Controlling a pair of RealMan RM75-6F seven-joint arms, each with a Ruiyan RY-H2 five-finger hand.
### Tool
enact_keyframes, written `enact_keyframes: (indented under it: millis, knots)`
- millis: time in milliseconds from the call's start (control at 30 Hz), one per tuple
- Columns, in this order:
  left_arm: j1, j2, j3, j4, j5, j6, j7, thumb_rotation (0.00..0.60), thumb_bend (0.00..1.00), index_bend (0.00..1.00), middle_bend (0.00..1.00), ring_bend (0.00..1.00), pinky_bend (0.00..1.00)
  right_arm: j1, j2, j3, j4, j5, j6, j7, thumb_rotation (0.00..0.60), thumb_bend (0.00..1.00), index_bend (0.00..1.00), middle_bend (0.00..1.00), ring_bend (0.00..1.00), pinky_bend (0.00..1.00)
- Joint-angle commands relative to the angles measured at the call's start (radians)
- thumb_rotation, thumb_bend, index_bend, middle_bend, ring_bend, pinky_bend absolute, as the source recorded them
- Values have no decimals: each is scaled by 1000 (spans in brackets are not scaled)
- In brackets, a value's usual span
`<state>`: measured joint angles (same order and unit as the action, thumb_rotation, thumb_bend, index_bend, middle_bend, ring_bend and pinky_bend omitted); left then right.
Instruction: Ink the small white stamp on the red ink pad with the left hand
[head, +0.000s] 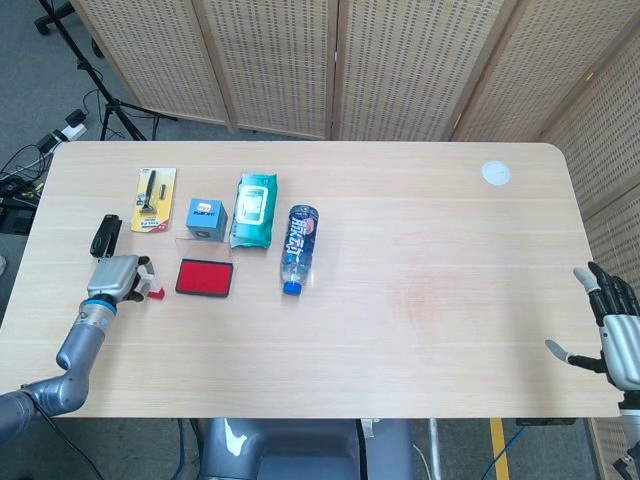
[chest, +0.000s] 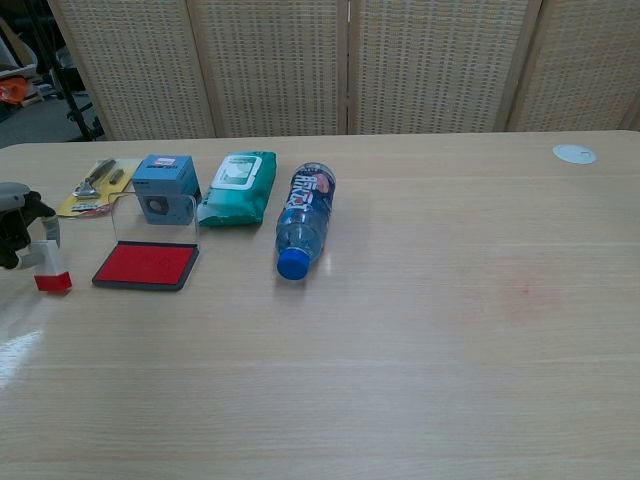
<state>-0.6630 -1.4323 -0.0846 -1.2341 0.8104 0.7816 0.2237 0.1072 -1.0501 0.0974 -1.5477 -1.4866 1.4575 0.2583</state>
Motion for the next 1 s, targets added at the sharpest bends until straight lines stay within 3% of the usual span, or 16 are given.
enact_keyframes:
  millis: [33, 1000]
  knots:
    - [1, 2, -1, -3, -3, 0, 8, 600, 438, 509, 977, 1000, 989, 0, 1, 0, 0, 0, 1, 1, 600, 0, 0, 0, 0, 0]
    - [24, -7, 8, -35, 27, 88, 136, 600, 425, 497, 971, 1000, 989, -2, 5, 1, 1, 0, 2, 20, 600, 0, 0, 0, 0, 0]
